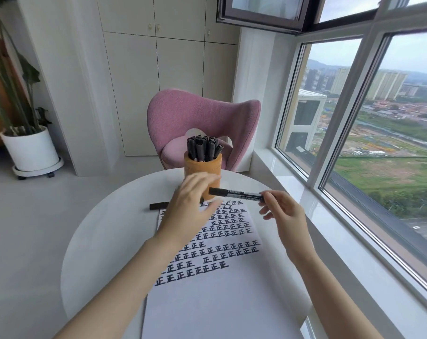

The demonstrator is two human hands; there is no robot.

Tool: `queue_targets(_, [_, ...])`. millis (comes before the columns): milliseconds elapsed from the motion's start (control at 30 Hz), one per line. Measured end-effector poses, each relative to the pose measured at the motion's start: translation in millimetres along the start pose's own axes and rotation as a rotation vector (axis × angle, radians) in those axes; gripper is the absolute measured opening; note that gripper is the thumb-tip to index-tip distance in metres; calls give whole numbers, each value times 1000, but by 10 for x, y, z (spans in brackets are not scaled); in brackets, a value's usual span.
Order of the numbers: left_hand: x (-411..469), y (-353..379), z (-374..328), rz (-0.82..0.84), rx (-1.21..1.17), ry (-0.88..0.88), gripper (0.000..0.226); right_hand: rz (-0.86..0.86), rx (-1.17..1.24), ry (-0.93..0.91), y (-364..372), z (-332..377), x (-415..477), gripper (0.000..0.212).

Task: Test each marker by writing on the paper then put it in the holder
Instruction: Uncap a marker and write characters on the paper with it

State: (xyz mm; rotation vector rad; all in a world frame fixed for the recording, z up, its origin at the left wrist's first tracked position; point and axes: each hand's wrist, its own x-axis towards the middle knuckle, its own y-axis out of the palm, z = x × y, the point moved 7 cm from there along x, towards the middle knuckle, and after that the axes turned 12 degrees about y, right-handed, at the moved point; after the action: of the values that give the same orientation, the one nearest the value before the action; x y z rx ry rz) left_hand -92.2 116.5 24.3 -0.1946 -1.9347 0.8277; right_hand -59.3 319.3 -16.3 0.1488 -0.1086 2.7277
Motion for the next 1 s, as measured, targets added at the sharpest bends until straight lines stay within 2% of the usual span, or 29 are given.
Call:
queue_targets(100, [-253,122,-32,115,-6,-84,42,63,44,19,87,46,-152,17])
queue_targets(267, [-445,142,-88,164,-26,-149,27,155,190,108,242,42,-346,21])
queue_targets(433, [-517,147,-307,186,-112,-106,24,285,127,101,470,93,-552,49])
queue_targets(600, [-604,152,-399,225,-218,-152,19,288,159,110,557,99,-675,32])
queue_targets(733, [-662,131,-384,244,-167,-189,22,318,147,142,606,86,-750,22])
queue_targets(1000, [-722,87,-386,275,-329,-262,28,358,178,188,646,80,-824,27])
